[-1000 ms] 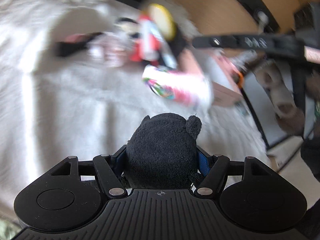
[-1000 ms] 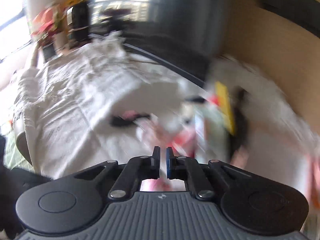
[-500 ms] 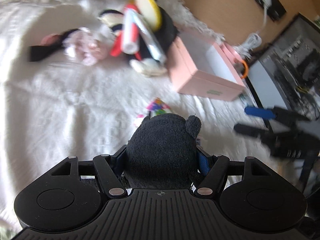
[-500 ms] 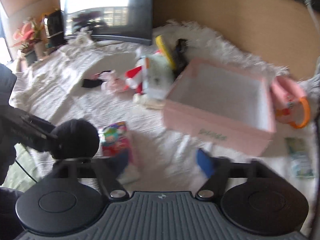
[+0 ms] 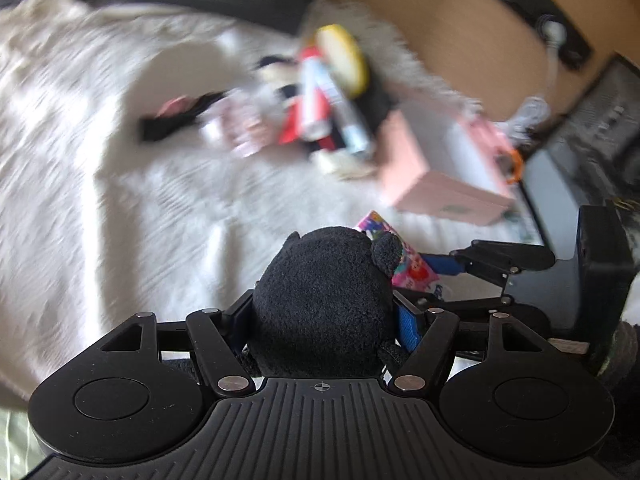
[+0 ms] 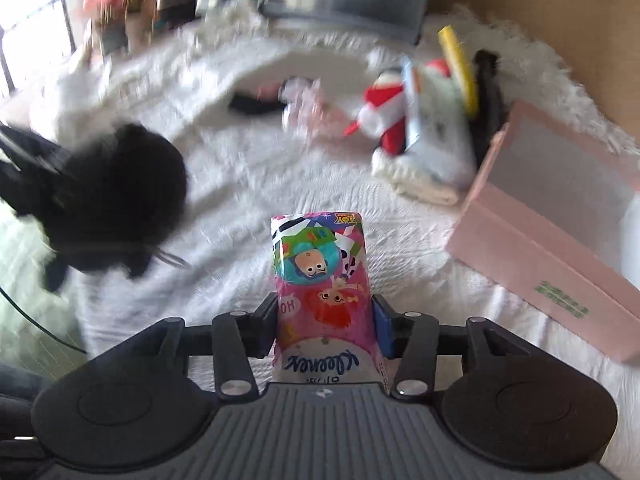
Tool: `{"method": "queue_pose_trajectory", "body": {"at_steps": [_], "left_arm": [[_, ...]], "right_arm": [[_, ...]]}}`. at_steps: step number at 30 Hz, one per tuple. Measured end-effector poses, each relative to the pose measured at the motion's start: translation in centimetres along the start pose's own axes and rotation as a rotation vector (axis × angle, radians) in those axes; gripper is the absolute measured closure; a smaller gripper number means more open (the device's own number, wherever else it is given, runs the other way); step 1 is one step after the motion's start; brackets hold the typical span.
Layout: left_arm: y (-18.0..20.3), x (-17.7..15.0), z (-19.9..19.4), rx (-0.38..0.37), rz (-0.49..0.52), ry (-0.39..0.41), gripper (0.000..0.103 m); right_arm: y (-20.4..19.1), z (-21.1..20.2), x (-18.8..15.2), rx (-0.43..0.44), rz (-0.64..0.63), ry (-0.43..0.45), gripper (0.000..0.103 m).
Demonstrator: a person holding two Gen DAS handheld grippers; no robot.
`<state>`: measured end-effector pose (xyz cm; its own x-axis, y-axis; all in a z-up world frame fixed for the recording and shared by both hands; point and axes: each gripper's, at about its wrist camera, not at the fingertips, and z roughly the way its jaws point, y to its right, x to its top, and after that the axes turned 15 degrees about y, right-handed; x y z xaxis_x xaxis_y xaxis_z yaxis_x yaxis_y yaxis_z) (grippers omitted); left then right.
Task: Organize soft objects
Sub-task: 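Grasp the pink tissue pack with the right gripper while the left holds the black plush, then lower the plush and tissue pack into the pink box and open both grippers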
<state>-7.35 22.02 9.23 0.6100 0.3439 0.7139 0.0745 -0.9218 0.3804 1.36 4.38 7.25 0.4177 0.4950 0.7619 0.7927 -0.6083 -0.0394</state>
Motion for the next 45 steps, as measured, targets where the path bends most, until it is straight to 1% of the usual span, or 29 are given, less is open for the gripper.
{"method": "queue_pose_trajectory", "body": {"at_steps": [2,3,5,8,9,10,11,12,13,14,15,17,19,20,23,25,27,28,30,32,33,34,35,37,38,40,42,43,45], "left_arm": [[1.8,1.6,0.4,-0.057,0.023,0.031,0.029],[2.9,2.6,0.8,-0.084,0.041,0.052,0.029],[5.7,5.4,2.1,-0.142,0.102,0.109,0.029],[10.2,9.5,4.9,-0.2,0.191,0.218,0.028],[11.5,10.7,6.4,-0.228,0.208,0.244,0.028],[12.6,11.6,8.5,-0.243,0.217,0.236,0.026],[13.3,12.1,10.6,-0.234,0.231,0.216,0.026],[13.9,12.3,12.7,-0.198,0.247,0.203,0.026],[14.3,12.1,14.5,-0.152,0.253,0.207,0.031],[14.2,12.0,15.6,-0.13,0.246,0.22,0.033],[14.0,11.9,16.2,-0.124,0.22,0.244,0.034],[13.1,11.8,15.7,-0.103,0.129,0.309,0.034],[11.5,11.6,14.4,-0.091,0.041,0.333,0.034],[11.0,11.2,13.3,-0.091,0.033,0.334,0.034],[9.3,9.4,10.7,-0.047,0.075,0.319,0.034],[7.9,7.6,9.2,-0.012,0.086,0.289,0.034],[6.3,5.9,7.8,0.011,0.06,0.252,0.034],[5.5,5.0,7.3,0.022,0.035,0.242,0.034],[4.1,3.7,6.5,0.037,-0.007,0.236,0.034],[2.8,2.9,5.9,0.06,-0.036,0.229,0.034],[2.3,2.6,5.3,0.072,-0.035,0.224,0.034],[1.8,2.2,4.8,0.09,-0.021,0.218,0.034],[1.3,1.9,4.4,0.115,0.0,0.214,0.034],[0.1,1.3,3.6,0.17,0.03,0.216,0.034],[-0.7,0.9,3.2,0.191,0.025,0.217,0.034],[-2.4,0.4,2.5,0.215,-0.022,0.216,0.034],[-4.1,-0.3,1.6,0.233,-0.068,0.219,0.034],[-4.7,-0.6,1.2,0.244,-0.079,0.222,0.034],[-6.0,-1.0,0.1,0.265,-0.1,0.23,0.035]], "right_arm": [[1.0,-2.4,0.4,0.013,0.054,0.041,0.056],[1.5,-4.1,0.6,-0.002,0.076,0.068,0.056],[3.0,-7.4,0.6,-0.049,0.109,0.114,0.056],[5.0,-11.5,-0.2,-0.137,0.129,0.156,0.055],[5.5,-12.4,-0.4,-0.168,0.128,0.16,0.055],[6.0,-13.2,-0.8,-0.197,0.127,0.163,0.055],[6.5,-13.9,-1.2,-0.224,0.128,0.165,0.055],[6.9,-14.3,-1.6,-0.244,0.139,0.165,0.055],[7.4,-14.7,-2.0,-0.26,0.159,0.163,0.055],[7.8,-15.0,-2.4,-0.275,0.183,0.161,0.055],[8.1,-15.3,-2.7,-0.288,0.202,0.161,0.055],[8.6,-15.9,-3.4,-0.316,0.218,0.168,0.055],[9.2,-16.4,-3.7,-0.337,0.227,0.183,0.055],[9.7,-16.6,-3.6,-0.34,0.236,0.195,0.055],[11.4,-16.4,-2.3,-0.35,0.271,0.231,0.055],[13.0,-15.4,-0.7,-0.38,0.283,0.25,0.055],[14.8,-14.1,1.1,-0.411,0.317,0.259,0.055],[16.1,-13.2,2.2,-0.419,0.362,0.255,0.055],[18.1,-11.3,4.2,-0.394,0.454,0.249,0.047],[19.8,-8.8,6.4,-0.344,0.529,0.252,0.046],[20.3,-7.5,7.2,-0.314,0.544,0.247,0.045],[20.8,-6.2,8.1,-0.29,0.544,0.225,0.045],[20.8,-5.2,8.9,-0.3,0.53,0.2,0.04],[20.3,-4.6,9.7,-0.332,0.484,0.196,0.039],[19.9,-4.5,9.9,-0.332,0.461,0.2,0.039],[19.3,-4.5,9.9,-0.328,0.442,0.211,0.038],[18.3,-4.0,10.2,-0.291,0.408,0.228,0.038],[17.2,-3.7,10.4,-0.272,0.37,0.233,0.038],[14.1,-2.4,11.0,-0.228,0.252,0.242,0.038]]}}
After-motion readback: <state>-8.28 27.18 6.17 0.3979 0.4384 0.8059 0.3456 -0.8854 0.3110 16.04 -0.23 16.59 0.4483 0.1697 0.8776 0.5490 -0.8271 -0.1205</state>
